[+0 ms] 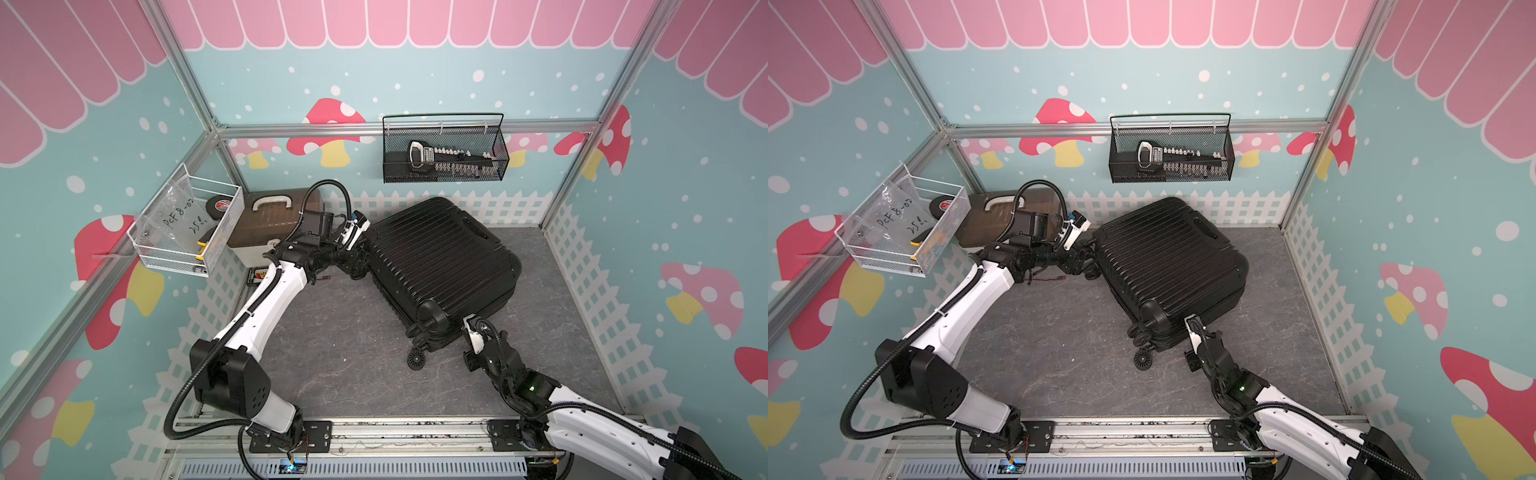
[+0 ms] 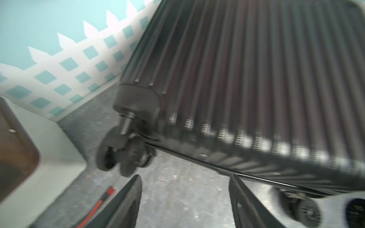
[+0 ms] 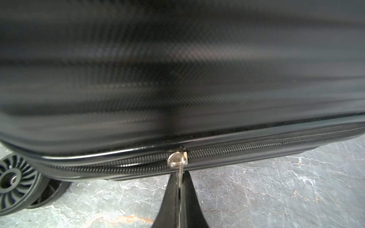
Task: Close the suitcase zippers
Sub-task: Zip the zipper on the suitcase.
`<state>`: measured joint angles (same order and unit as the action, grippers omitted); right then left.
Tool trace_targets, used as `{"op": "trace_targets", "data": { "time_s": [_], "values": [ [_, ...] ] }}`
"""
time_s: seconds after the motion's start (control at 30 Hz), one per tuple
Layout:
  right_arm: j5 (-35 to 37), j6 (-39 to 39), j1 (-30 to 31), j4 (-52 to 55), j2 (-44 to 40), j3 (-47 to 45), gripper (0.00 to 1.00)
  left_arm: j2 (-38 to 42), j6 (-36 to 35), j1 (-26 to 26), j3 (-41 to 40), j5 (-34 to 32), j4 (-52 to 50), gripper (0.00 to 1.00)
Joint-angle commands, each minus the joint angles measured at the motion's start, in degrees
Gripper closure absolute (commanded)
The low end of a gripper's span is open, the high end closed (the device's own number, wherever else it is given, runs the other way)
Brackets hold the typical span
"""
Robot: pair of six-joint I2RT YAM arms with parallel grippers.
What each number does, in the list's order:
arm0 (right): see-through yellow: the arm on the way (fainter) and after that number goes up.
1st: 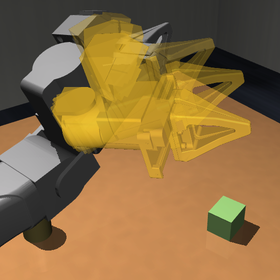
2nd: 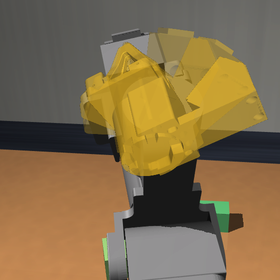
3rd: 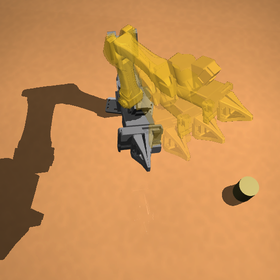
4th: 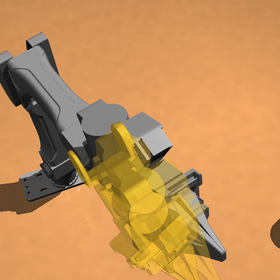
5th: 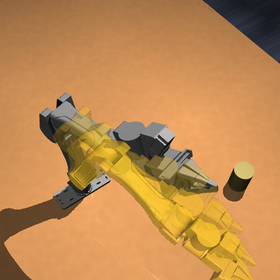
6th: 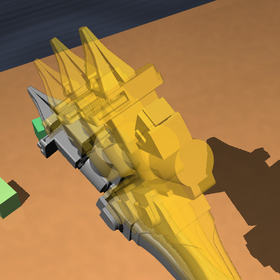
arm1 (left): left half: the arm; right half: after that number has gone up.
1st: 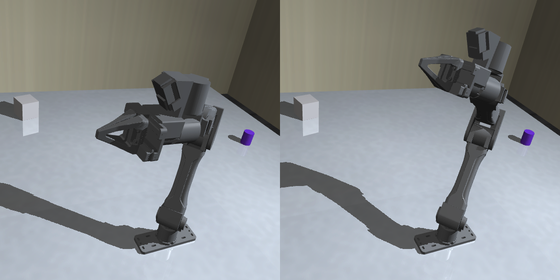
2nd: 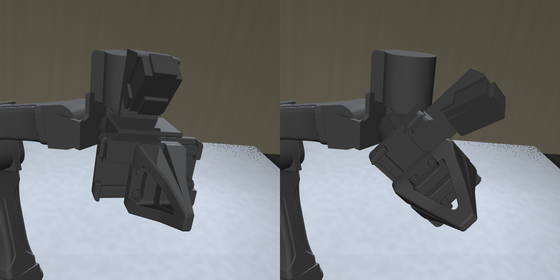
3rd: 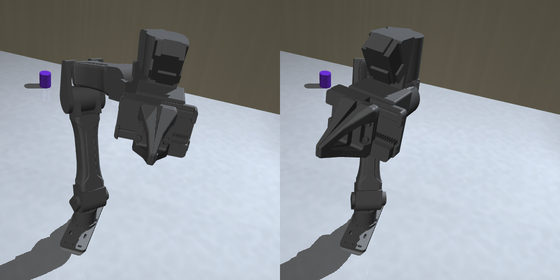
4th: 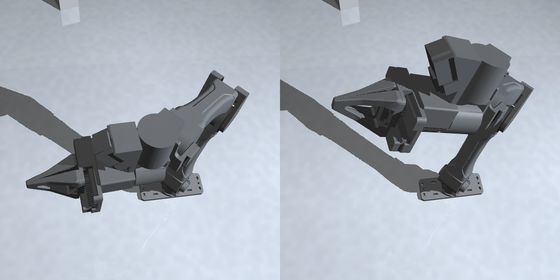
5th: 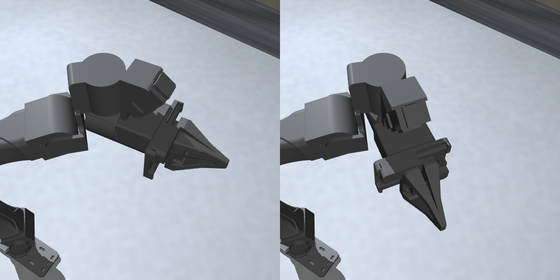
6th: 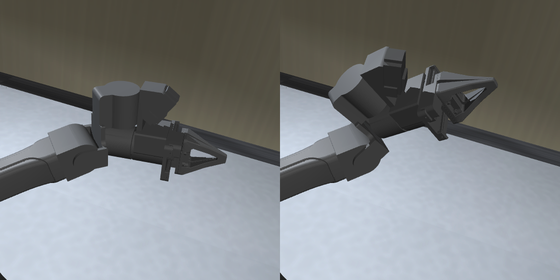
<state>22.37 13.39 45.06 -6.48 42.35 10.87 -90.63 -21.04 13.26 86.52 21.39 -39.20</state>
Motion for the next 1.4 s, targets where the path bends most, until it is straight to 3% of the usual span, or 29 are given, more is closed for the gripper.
{"op": "trace_targets", "data": {
  "time_s": [0.0, 0.33, 0.57, 0.9, 1.2, 1.37],
  "values": [
    [2.51, 0.47, -0.15, -1.10, -0.76, -0.10, 1.00, -4.19, -7.56, -1.62, 3.90, 0.12, -5.60, 0.27],
    [2.24, 0.63, -0.15, -0.95, -1.66, -0.36, 1.00, -14.14, -15.66, -2.71, 9.41, -1.88, -6.41, 0.28],
    [1.81, 0.50, -0.15, -1.00, -0.78, -0.06, 1.00, -19.23, -13.85, -2.32, 12.70, -7.79, -5.74, 0.39],
    [1.69, 0.63, -0.12, -1.30, 0.16, 0.20, 1.00, -15.54, -16.99, -1.84, 8.87, -7.11, -3.00, 0.36],
    [1.49, 0.53, -0.15, -1.66, 1.42, 0.48, 1.00, -4.17, -18.75, -0.95, -2.52, -5.98, 9.14, 0.26],
    [1.55, 0.59, -0.15, -1.63, 1.19, 0.38, 1.00, -4.92, -19.39, -1.66, -2.09, -8.55, 9.70, 0.22]
  ]
}}
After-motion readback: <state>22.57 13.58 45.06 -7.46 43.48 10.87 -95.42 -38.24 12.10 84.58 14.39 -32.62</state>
